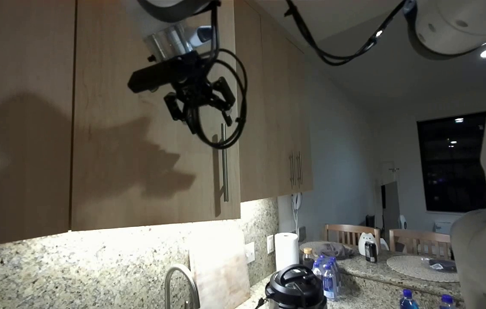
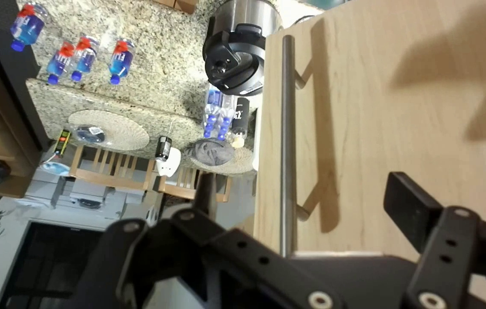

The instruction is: Open the cupboard door

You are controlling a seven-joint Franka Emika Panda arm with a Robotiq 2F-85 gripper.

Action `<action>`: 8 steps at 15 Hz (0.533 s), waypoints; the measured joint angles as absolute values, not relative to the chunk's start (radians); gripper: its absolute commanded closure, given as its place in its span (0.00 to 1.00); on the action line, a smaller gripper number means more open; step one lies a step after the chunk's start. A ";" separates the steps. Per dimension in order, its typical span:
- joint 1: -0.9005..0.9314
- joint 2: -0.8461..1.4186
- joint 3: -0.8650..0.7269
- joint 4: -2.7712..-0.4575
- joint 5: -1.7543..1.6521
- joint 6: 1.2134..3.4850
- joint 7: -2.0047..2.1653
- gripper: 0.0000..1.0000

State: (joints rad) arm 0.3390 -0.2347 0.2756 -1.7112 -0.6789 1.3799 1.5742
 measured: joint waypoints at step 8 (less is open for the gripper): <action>0.230 -0.666 0.078 -2.043 -0.520 1.600 1.125 0.00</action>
State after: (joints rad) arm 0.2298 -0.6663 0.0784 -2.0431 -0.5204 1.6002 1.1246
